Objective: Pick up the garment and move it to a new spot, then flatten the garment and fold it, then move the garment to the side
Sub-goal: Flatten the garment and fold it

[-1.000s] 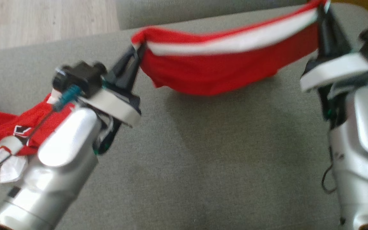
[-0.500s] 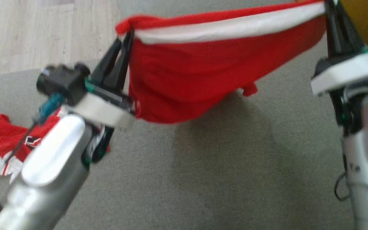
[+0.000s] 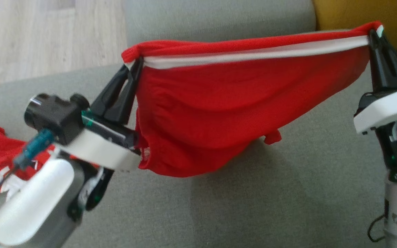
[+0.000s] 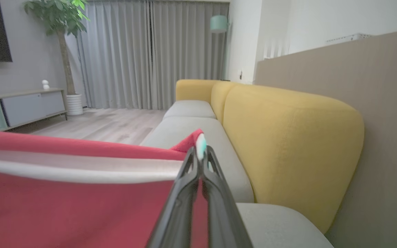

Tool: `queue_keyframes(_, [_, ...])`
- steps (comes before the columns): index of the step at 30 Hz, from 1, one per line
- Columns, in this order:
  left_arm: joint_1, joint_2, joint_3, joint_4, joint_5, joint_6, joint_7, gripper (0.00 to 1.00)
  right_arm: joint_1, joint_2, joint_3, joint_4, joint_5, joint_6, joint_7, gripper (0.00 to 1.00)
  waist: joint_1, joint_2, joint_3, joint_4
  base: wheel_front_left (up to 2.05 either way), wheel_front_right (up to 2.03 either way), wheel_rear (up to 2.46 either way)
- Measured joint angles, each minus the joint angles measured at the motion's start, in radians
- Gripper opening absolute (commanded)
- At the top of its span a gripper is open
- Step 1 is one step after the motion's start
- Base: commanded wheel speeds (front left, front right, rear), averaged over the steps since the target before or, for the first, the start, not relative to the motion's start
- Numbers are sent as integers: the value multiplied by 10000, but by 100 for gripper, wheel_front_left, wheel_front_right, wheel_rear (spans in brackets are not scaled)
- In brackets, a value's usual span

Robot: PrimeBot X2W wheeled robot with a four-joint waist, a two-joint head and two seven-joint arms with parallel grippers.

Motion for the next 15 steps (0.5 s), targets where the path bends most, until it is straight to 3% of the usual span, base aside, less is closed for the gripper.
queue_keyframes(4, [-502,100,58,405,-378,-245,612,0,-435,94,40,307,-56,0,502,0,1,0,441,-46,0,0,0])
queue_keyframes(7, [-1510,77,121,1373,-616,-803,842,0,-1707,94,128,1333,-8,0,652,0,3,0,952,-64,0,0,0])
queue_keyframes(8, [-2410,61,123,2199,-569,-1302,917,0,-2886,44,295,2207,-6,0,629,0,4,0,1358,-71,0,0,0])
queue_keyframes(15, [-6101,-880,523,5323,-130,-2339,59,0,-7421,15,150,5701,-307,0,-1392,0,7,-1,2860,-58,0,0,0])
